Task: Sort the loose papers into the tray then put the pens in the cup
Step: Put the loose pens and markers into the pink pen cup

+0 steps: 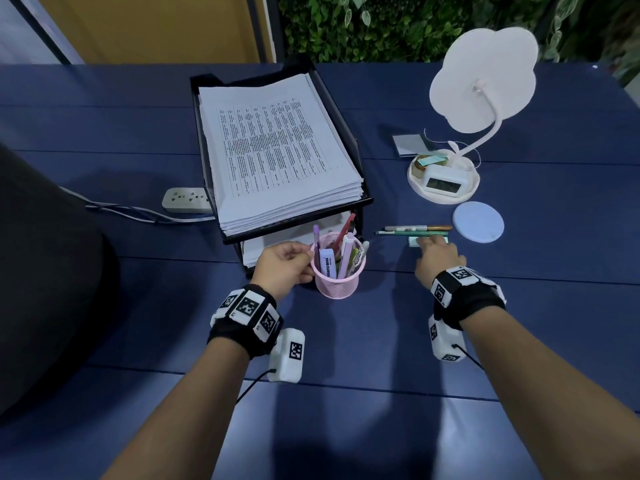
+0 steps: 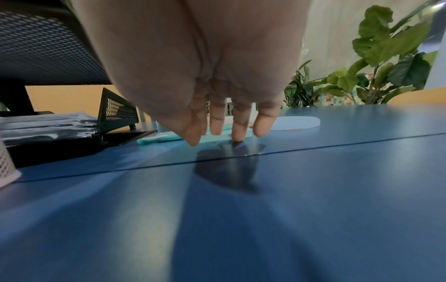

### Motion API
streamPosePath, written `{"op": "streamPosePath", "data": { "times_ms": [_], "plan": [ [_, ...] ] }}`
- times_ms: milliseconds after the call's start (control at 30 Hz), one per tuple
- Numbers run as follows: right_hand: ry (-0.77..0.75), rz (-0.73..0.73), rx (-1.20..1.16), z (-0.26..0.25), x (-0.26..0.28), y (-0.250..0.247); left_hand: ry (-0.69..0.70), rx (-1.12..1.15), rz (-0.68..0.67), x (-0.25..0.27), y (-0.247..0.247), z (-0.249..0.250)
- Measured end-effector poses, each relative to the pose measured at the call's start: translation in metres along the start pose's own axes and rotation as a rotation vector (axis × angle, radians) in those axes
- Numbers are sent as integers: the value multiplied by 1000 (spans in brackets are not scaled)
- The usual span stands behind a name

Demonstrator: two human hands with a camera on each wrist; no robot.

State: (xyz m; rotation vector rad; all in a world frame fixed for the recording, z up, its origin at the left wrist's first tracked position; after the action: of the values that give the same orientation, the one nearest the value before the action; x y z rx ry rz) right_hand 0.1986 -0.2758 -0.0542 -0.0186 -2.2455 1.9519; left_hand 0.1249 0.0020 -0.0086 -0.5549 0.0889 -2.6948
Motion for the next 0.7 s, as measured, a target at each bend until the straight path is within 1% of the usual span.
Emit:
{"op": "streamPosePath", "data": {
  "times_ms": [67, 200, 433, 567, 633, 667, 700],
  "plan": [
    [14, 16, 5, 3, -1, -1, -1, -1, -1, 0, 0, 0],
    [22, -18, 22, 7, -6, -3, -2, -6, -6, 0, 1, -1],
    [8, -21, 22, 2, -1, -3, -12, 0, -24, 0, 5, -4],
    [7, 74, 93, 0, 10, -8, -23, 16, -33, 3, 7, -4],
    [42, 120, -10, -1, 16, -12, -26, 22, -34, 4, 7, -4],
    [73, 147, -131, -2, 18, -17, -27, 24, -33, 4, 7, -4],
    [106, 164, -304, -4, 20, -23, -29, 26, -32, 4, 7, -4]
  ]
}}
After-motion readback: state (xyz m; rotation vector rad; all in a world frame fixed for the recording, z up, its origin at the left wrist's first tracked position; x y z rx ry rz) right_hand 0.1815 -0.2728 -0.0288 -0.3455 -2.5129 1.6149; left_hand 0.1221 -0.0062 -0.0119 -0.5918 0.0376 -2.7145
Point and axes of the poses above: each hand's wrist, its own x-axis away from the middle knuckle, its own y-axis out of the palm, z = x × y, the point moved 7 cm from there along -x, towards the middle knuckle, and after that the axes turned 10 degrees about z, right-handed, at the moved point
